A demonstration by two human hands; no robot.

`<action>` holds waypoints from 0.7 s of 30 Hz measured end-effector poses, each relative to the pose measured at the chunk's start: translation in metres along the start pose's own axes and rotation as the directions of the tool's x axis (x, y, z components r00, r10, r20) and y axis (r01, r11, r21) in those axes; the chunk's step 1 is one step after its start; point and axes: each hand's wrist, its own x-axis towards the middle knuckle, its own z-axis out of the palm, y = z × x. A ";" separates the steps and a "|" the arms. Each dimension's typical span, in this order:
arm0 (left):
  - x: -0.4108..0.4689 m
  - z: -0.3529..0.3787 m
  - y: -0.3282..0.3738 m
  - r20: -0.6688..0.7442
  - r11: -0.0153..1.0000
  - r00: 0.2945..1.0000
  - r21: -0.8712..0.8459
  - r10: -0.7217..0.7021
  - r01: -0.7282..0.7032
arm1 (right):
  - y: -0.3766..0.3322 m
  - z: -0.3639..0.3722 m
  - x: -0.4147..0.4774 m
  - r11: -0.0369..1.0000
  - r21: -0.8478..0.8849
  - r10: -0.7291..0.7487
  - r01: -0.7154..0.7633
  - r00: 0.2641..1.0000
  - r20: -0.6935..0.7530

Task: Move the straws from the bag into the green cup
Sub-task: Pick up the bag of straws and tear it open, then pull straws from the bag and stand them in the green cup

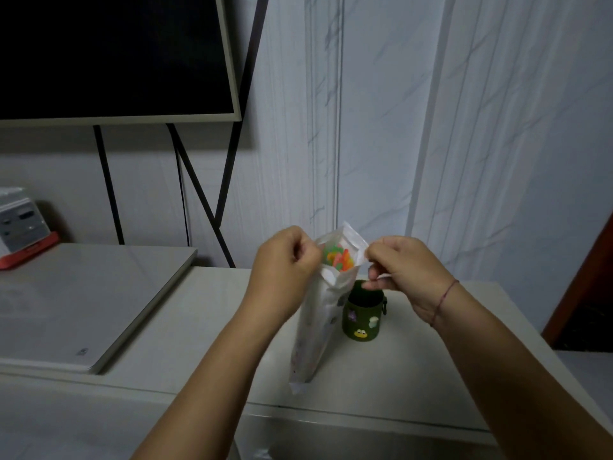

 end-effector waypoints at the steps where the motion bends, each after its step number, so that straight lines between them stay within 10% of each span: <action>1: -0.003 0.004 0.004 0.025 0.998 0.999 0.036 0.041 -0.041 | -0.001 0.001 -0.002 0.999 0.004 0.034 -0.034 0.999 0.037; 9: 0.003 0.004 0.011 -0.023 0.971 0.986 0.174 0.168 -0.161 | 0.008 -0.004 -0.009 0.994 -0.034 0.109 -0.105 0.976 0.187; 15: -0.013 0.017 0.008 -0.055 0.972 0.998 -0.233 -0.001 -0.012 | 0.026 -0.001 0.001 0.954 0.279 0.090 -0.104 0.994 0.064; 18: -0.035 0.028 0.006 0.198 0.755 0.971 -0.615 -0.131 0.228 | 0.034 -0.002 0.003 0.876 0.478 0.052 -0.059 0.998 0.029; 21: -0.053 0.041 -0.006 0.512 0.615 0.825 -0.577 -0.240 0.537 | 0.041 -0.004 0.005 0.811 0.585 0.015 -0.013 1.000 0.000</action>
